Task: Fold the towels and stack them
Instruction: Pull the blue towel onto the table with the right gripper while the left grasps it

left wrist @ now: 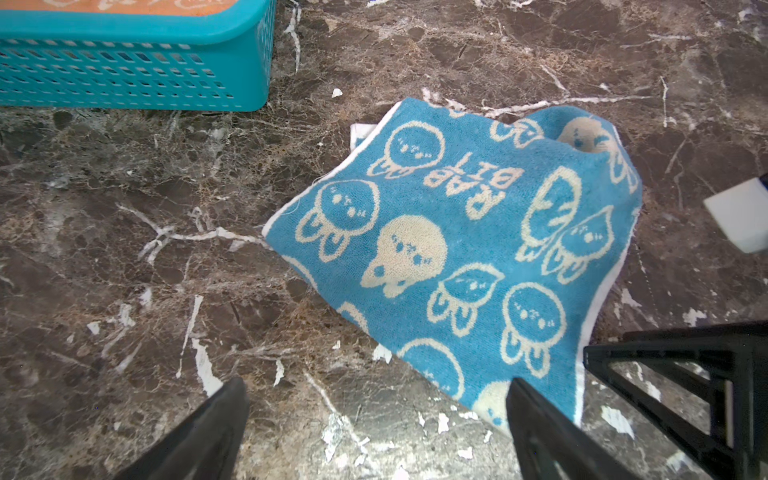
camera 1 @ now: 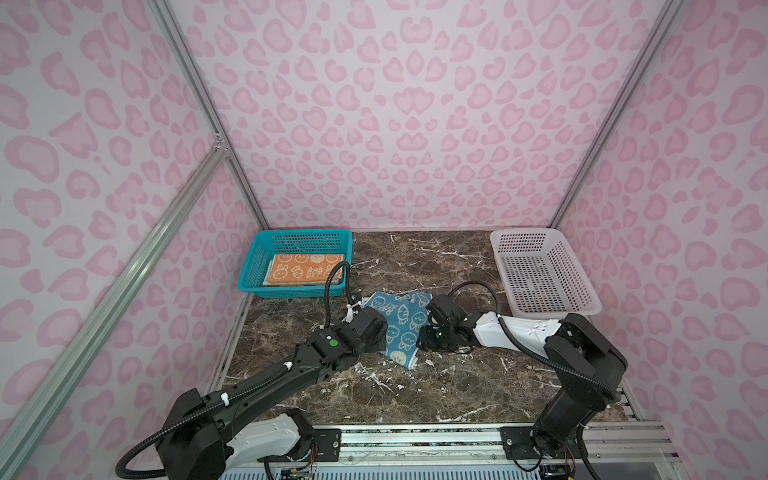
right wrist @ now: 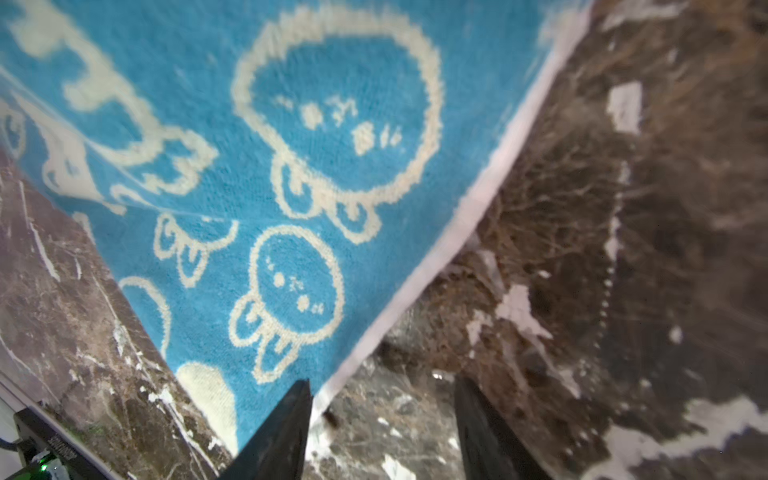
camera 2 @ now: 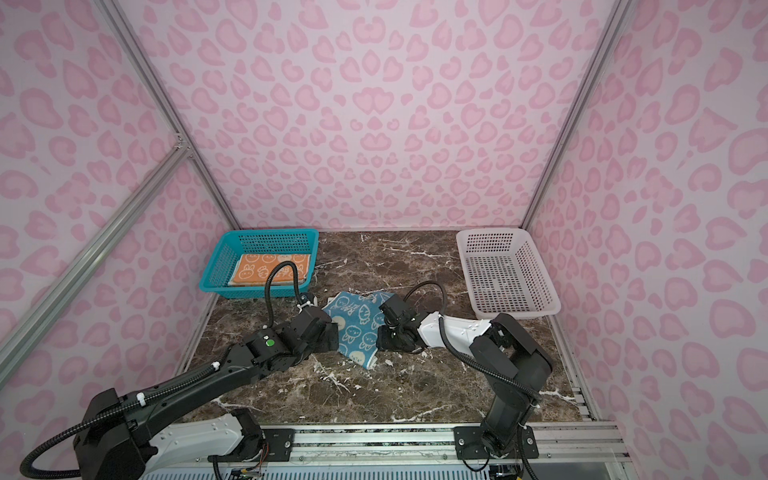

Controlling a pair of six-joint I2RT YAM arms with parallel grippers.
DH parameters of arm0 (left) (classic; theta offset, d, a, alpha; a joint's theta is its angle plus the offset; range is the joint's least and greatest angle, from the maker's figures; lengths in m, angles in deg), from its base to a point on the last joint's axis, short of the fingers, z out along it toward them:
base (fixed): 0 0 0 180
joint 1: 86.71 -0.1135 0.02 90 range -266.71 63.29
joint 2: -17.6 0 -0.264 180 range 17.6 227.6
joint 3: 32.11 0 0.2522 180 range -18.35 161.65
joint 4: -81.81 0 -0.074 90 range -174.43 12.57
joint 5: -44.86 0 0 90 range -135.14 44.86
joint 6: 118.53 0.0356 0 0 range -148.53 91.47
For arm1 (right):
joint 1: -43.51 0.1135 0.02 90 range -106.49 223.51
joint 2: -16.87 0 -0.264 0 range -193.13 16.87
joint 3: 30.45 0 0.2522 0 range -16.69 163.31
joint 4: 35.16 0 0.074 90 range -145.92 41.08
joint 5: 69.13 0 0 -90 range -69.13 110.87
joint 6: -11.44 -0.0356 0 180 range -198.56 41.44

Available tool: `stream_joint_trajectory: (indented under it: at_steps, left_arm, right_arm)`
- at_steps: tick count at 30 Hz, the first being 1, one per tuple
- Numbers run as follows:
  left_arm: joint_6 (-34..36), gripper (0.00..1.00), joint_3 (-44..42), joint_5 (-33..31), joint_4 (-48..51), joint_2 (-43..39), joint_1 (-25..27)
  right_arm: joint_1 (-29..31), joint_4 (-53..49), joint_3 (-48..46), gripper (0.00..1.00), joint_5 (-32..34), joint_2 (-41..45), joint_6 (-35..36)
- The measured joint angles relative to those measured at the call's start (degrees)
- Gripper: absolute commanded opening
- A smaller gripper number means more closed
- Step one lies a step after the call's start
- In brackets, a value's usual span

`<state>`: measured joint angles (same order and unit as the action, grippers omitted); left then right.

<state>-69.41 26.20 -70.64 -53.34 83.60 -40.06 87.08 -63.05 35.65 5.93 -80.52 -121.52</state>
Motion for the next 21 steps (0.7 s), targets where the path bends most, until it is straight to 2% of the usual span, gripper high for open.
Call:
stream_joint_trajectory:
  at_steps: [7,10,14,21]
  left_arm:
    - [0.02,0.98,0.04,0.61,-0.24,0.55,0.00]
    - [0.02,0.98,-0.04,0.59,-0.24,-0.02,0.00]
    - [-0.24,0.98,-1.03,0.63,-0.59,-0.76,0.00]
    - [-0.90,0.98,-1.62,0.81,-0.31,-1.38,-0.04]
  right_arm:
    - [2.14,4.76,0.04,0.47,-1.31,-1.33,-3.32]
    - [2.89,6.58,0.02,0.33,-1.57,-1.73,-5.18]
    - [3.19,7.82,0.22,0.01,-1.53,-2.05,-6.62]
    - [3.04,3.58,8.20,0.00,-1.60,-0.70,-5.16]
